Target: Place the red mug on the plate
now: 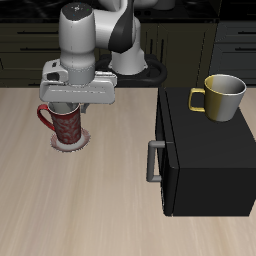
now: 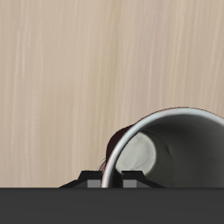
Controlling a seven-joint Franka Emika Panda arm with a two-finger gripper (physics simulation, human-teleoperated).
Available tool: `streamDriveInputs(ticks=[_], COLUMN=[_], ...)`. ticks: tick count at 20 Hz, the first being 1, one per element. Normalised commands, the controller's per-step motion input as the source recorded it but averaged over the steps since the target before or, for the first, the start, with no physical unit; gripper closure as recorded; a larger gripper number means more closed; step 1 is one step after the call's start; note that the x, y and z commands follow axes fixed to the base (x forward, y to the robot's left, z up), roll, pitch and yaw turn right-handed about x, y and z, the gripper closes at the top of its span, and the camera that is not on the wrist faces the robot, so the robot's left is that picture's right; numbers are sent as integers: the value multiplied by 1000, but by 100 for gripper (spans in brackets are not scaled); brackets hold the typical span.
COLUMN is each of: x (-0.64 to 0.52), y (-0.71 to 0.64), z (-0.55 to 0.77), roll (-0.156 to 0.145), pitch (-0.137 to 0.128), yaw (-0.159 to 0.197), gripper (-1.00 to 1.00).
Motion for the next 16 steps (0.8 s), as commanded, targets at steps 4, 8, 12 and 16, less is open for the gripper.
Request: streamDriveInputs(ticks=[4, 8, 12, 16], x=[-288, -326, -314, -200], y=[-67, -213, -39, -11], z=[35, -98, -6, -22], roll=[-1, -46, 4, -8], pitch=[-20, 18, -17, -7], yaw=[18, -26, -31, -26], gripper=[100, 100, 100, 100])
